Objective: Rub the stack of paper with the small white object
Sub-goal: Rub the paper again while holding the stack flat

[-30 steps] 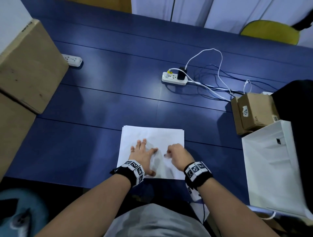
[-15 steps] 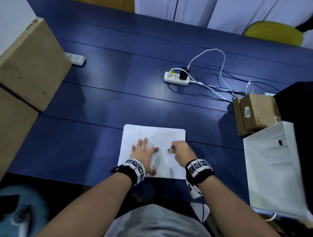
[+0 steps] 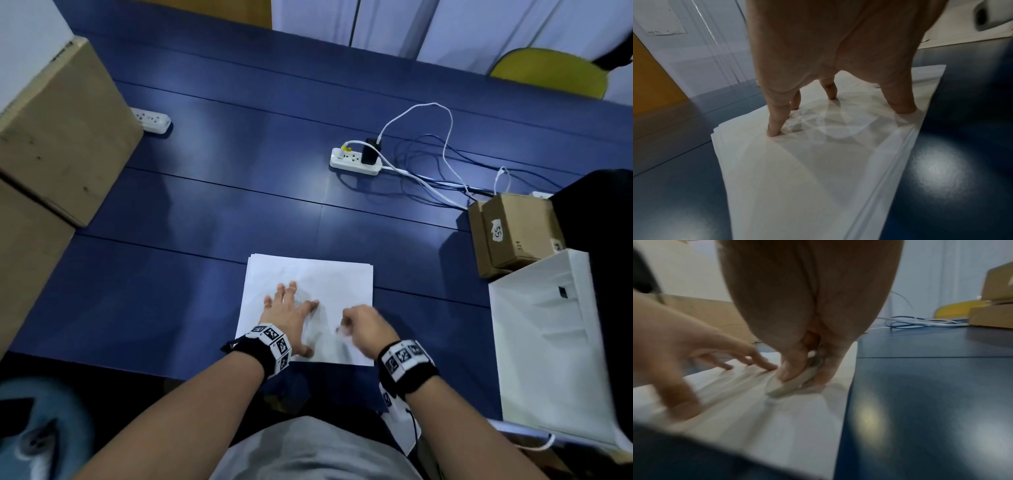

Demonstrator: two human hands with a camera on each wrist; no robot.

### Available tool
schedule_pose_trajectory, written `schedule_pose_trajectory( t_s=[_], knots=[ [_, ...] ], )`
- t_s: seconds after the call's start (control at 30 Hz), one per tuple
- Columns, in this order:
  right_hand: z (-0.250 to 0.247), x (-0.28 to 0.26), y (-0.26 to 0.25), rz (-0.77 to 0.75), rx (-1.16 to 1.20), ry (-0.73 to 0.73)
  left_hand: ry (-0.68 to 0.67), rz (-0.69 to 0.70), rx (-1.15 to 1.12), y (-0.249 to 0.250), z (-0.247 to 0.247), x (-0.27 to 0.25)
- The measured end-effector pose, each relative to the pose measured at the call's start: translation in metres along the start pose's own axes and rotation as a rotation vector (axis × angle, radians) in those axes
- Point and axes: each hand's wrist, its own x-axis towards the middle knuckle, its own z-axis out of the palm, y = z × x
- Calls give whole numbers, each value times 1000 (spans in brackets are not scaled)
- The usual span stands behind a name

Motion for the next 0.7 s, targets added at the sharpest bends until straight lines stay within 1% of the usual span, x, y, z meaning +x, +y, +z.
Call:
schedule_pose_trajectory(
  t_s=[0.03,0.07,0.1,0.17,0.23,0.3,0.33,0.37,0.47,0.5,0.53,0.57,0.63,0.7],
  knots=[
    [4,-8,-3,-34,-7,-96,4,1,0,0,0,0],
    [8,-15,-6,-54,-13,-159,5,1,0,-1,1,0],
    [9,-16,-8,-68,-22,-157,3,2,0,-1,0,0],
    [5,-3,-8,-74,-63,-23,-4,2,-4,-1,0,0],
    [-5,14,-4,-25,-61,121,-8,-4,-3,0,0,0],
    [-12,20,-2,14,-21,188,-15,-14,4,0,0,-1],
    [-12,18,-3,18,-9,177,-16,-13,6,0,0,-1],
    [-10,12,-5,9,-13,130,-15,-9,5,0,0,0],
    [0,-7,-13,-68,-37,-121,-5,-7,6,0,1,1],
    [0,-8,-14,-85,-58,-157,-1,-5,10,1,-1,1],
    [0,-5,-15,-87,-72,-147,1,-7,11,1,0,1],
    [-1,1,-14,-90,-83,-96,1,-7,9,2,-1,2],
    [-2,15,-10,-69,-84,69,-2,-7,14,3,-3,1],
    [-1,25,-8,-28,-51,203,-5,-14,30,3,-4,-1]
  ],
)
